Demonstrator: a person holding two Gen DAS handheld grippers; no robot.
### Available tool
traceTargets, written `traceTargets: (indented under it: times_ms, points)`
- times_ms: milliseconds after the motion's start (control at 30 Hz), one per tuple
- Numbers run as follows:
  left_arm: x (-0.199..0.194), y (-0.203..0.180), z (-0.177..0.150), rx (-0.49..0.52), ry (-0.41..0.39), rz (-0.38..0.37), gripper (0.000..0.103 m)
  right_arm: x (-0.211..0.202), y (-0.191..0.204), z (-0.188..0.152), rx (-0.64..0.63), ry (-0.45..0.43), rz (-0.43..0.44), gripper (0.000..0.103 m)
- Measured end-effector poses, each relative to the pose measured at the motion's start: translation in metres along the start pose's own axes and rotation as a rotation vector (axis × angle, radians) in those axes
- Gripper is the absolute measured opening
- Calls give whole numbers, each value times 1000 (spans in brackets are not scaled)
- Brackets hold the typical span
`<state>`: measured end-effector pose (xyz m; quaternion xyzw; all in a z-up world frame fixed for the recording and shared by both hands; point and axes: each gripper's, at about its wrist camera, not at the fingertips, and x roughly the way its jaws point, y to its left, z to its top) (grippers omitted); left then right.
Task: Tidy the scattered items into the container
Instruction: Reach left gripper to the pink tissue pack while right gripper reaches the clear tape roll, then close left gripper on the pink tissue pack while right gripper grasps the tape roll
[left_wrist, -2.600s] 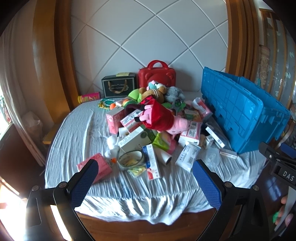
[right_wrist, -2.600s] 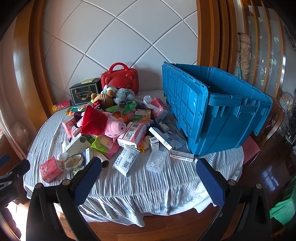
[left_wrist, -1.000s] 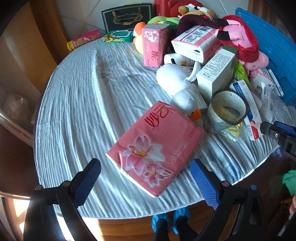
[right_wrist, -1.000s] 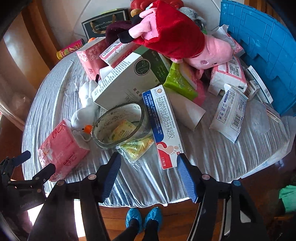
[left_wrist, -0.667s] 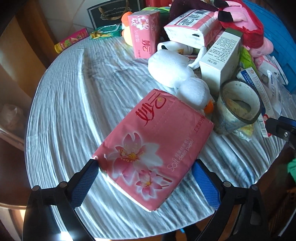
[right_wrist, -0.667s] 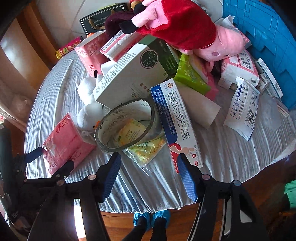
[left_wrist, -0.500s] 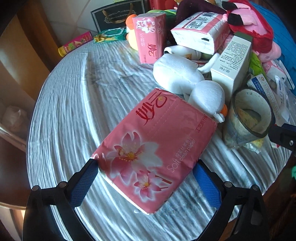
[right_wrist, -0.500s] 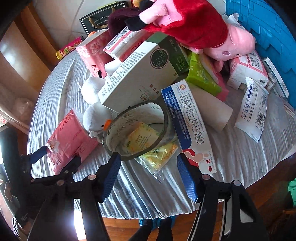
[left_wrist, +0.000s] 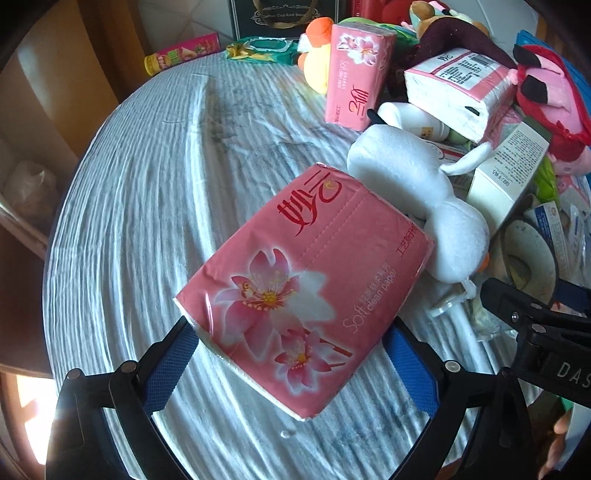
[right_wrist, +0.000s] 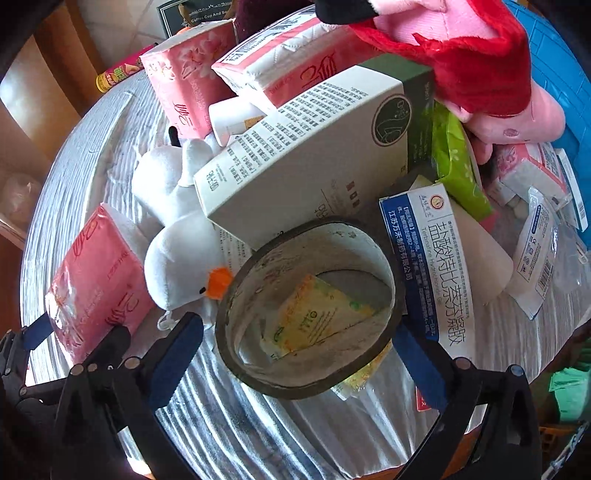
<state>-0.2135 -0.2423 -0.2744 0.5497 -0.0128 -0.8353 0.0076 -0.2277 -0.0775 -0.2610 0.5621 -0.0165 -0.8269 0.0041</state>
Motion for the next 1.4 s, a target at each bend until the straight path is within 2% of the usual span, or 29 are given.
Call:
traceTargets:
  times_ms: [67, 100, 300, 400, 467, 533, 667, 767, 867, 933, 1033, 1133, 1200, 1300, 1400]
  points:
    - [3, 1, 2, -9, -8, -6, 100, 2, -4, 1, -6, -15, 1, 103]
    - [2, 1, 2, -12, -18, -10, 96, 3, -7, 1, -7, -21, 11, 99]
    - [-13, -2, 1, -14, -52, -22, 77, -4, -17, -1, -20, -40, 38, 94]
    - [-23, -1, -1, -17, -62, -34, 69, -11, -20, -7, -35, -33, 52, 92]
    - [-22, -3, -4, -13, -42, -42, 67, -10, -20, -12, -58, -7, 54, 91]
    - [-14, -5, -6, 4, -7, -59, 68, -8, -19, -15, -86, 2, 55, 91]
    - [-10, -9, -1, 72, -21, 5, 73, -12, -23, -15, -80, -1, 55, 91]
    - [-20, -7, 11, 98, -62, -7, 85, -11, -23, -17, -94, 5, 49, 92]
    - [-11, -9, 27, 136, -52, -4, 96, -9, -25, -17, -85, 15, 53, 94]
    - [5, -8, 35, 147, -19, 7, 98, -8, -26, -15, -83, 19, 51, 96]
    - [22, -12, 40, 185, -10, 38, 100, -8, -26, -14, -89, 4, 40, 96]
    - [22, -5, 38, 128, -34, 5, 88, -9, -24, -14, -95, -21, 25, 96]
    - [14, -1, 30, 103, -48, -15, 78, -10, -24, -14, -99, -37, 14, 92]
    - [0, 3, 15, 74, -61, -44, 68, -16, -21, -16, -121, -52, 7, 89]
    - [-19, 4, -2, 53, -57, -69, 63, -27, -22, -19, -125, -64, 29, 88]
